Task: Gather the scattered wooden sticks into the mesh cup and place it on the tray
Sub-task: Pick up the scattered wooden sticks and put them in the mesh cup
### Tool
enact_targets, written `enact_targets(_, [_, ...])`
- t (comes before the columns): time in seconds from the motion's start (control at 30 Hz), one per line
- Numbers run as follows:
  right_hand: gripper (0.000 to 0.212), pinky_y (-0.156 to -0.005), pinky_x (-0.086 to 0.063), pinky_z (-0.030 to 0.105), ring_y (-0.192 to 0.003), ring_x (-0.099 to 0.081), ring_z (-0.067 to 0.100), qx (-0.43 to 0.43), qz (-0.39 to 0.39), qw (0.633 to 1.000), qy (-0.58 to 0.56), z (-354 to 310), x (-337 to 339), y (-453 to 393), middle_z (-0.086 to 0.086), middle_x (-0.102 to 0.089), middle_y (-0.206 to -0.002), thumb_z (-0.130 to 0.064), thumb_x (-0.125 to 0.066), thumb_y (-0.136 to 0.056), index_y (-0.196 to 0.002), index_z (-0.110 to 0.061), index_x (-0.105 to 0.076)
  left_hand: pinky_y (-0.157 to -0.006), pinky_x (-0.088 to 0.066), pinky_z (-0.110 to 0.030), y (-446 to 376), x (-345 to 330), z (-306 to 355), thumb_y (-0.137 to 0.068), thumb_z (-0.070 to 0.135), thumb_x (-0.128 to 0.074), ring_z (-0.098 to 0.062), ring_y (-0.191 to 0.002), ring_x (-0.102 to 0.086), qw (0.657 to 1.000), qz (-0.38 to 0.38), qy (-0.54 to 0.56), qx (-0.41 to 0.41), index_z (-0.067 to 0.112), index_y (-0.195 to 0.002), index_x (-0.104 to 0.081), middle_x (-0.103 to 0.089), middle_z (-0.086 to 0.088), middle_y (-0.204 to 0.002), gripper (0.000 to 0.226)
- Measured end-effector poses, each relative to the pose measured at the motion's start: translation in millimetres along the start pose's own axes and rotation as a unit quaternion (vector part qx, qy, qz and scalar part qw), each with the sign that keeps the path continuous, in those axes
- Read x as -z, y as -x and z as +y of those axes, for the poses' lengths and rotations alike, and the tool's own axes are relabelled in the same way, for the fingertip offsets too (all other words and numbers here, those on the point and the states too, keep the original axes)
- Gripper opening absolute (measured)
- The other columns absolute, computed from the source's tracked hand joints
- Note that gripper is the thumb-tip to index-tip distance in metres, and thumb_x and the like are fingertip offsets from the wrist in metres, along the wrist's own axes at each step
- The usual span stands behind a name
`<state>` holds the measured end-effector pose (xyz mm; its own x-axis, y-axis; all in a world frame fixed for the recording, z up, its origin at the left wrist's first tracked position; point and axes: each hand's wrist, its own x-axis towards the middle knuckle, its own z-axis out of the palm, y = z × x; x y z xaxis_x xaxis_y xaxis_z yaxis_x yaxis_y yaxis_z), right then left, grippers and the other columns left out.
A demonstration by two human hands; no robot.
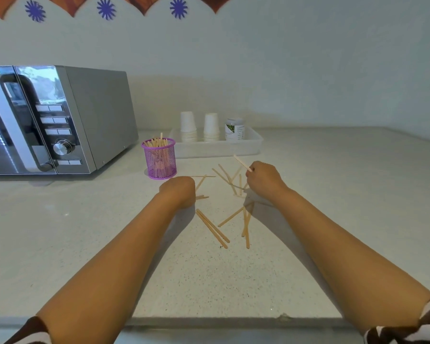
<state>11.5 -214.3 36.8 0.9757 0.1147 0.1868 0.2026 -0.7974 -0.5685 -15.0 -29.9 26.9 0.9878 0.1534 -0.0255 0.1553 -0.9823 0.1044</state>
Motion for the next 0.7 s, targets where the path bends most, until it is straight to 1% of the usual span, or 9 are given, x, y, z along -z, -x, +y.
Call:
enact_targets(0.07, [0.021, -0.049, -0.029, 0.023, -0.062, -0.044, 0.016, -0.024, -0.025, 0.999, 0.040, 2.1, 2.8, -0.4, -0.001, -0.044, -0.067, -0.009, -0.041, -0.094, -0.075, -0.006, -0.049, -0.093, -0.046, -0.032, 0.3, -0.7, 0.2, -0.088, 0.009, -0.059, -0.027, -0.112, -0.056, 1.000, -0.001, 0.005, 0.001, 0.003, -0.122, -0.055, -0.059, -0.010, -0.120, 0.035])
enact_targets(0.17, [0.036, -0.045, -0.025, 0.022, -0.052, -0.034, 0.012, -0.052, -0.057, 0.992, 0.096, 3.4, 7.9, 0.3, 0.000, -0.037, -0.060, -0.009, -0.047, -0.091, -0.057, -0.012, -0.036, -0.094, -0.046, -0.032, 1.0, -1.5, 0.5, -0.088, 0.008, -0.059, -0.027, -0.112, -0.056, 1.000, 0.014, 0.003, -0.008, 0.003, -0.123, -0.055, -0.058, -0.010, -0.120, 0.036])
enact_targets(0.23, [0.037, -0.049, -0.032, 0.022, -0.052, -0.040, 0.013, -0.068, -0.094, 0.981, 0.156, 0.8, 14.7, 2.9, 0.000, -0.044, -0.059, -0.019, -0.058, -0.088, -0.056, -0.012, -0.040, -0.092, -0.047, -0.032, 2.0, -1.9, 0.3, -0.088, 0.010, -0.060, -0.027, -0.108, -0.057, 0.999, 0.029, -0.007, -0.013, 0.004, -0.121, -0.056, -0.059, -0.009, -0.115, 0.034])
enact_targets(0.3, [0.037, -0.067, -0.041, 0.025, -0.061, -0.050, 0.014, -0.079, -0.150, 0.964, 0.205, -3.3, 23.0, 5.9, -0.004, -0.055, -0.068, -0.035, -0.066, -0.084, -0.062, -0.013, -0.046, -0.086, -0.049, -0.031, 3.9, -1.3, 1.0, -0.087, 0.010, -0.060, -0.026, -0.101, -0.059, 0.999, 0.044, -0.024, -0.020, 0.004, -0.116, -0.058, -0.059, -0.008, -0.104, 0.030])
enact_targets(0.33, [0.038, -0.074, -0.042, 0.028, -0.068, -0.053, 0.015, -0.085, -0.177, 0.957, 0.215, -4.7, 25.8, 8.0, -0.005, -0.059, -0.073, -0.040, -0.067, -0.082, -0.065, -0.013, -0.047, -0.084, -0.049, -0.031, 4.4, -1.4, 1.4, -0.087, 0.010, -0.060, -0.025, -0.097, -0.059, 0.998, 0.051, -0.031, -0.024, 0.004, -0.114, -0.059, -0.056, -0.006, -0.097, 0.027])
enact_targets(0.37, [0.040, -0.076, -0.041, 0.028, -0.069, -0.054, 0.014, -0.088, -0.199, 0.951, 0.219, -5.9, 27.3, 10.3, -0.006, -0.061, -0.075, -0.044, -0.068, -0.081, -0.065, -0.014, -0.047, -0.082, -0.050, -0.031, 4.5, -1.3, 1.9, -0.087, 0.009, -0.060, -0.024, -0.092, -0.058, 0.997, 0.057, -0.036, -0.027, 0.004, -0.112, -0.059, -0.054, -0.005, -0.093, 0.026])
enact_targets(0.47, [0.041, -0.062, -0.039, 0.023, -0.059, -0.049, 0.011, -0.084, -0.241, 0.940, 0.226, -8.5, 20.9, 16.9, -0.006, -0.058, -0.064, -0.048, -0.072, -0.075, -0.063, -0.014, -0.052, -0.080, -0.050, -0.031, 4.8, -1.6, 3.4, -0.086, 0.007, -0.059, -0.023, -0.085, -0.055, 0.996, 0.070, -0.042, -0.029, 0.004, -0.109, -0.060, -0.054, -0.005, -0.090, 0.023])
enact_targets(0.6, [0.043, -0.068, -0.042, 0.028, -0.077, -0.054, 0.021, -0.062, -0.163, 0.958, 0.226, -12.4, 2.8, 20.4, -0.001, -0.047, -0.065, -0.038, -0.076, -0.074, -0.062, -0.013, -0.043, -0.084, -0.050, -0.032, 4.4, -3.3, 5.0, -0.086, 0.007, -0.061, -0.026, -0.097, -0.060, 0.998, 0.059, -0.020, -0.023, 0.003, -0.112, -0.059, -0.061, -0.010, -0.104, 0.027])
enact_targets(0.7, [0.024, -0.057, -0.038, 0.025, -0.079, -0.055, 0.022, -0.035, -0.102, 0.977, 0.184, -12.5, -9.0, 20.3, -0.001, -0.054, -0.070, -0.021, -0.071, -0.080, -0.067, -0.011, -0.054, -0.078, -0.048, -0.030, 5.9, -4.1, 6.8, -0.085, 0.008, -0.062, -0.023, -0.090, -0.058, 0.998, 0.061, -0.027, -0.023, 0.004, -0.111, -0.059, -0.056, -0.007, -0.093, 0.027])
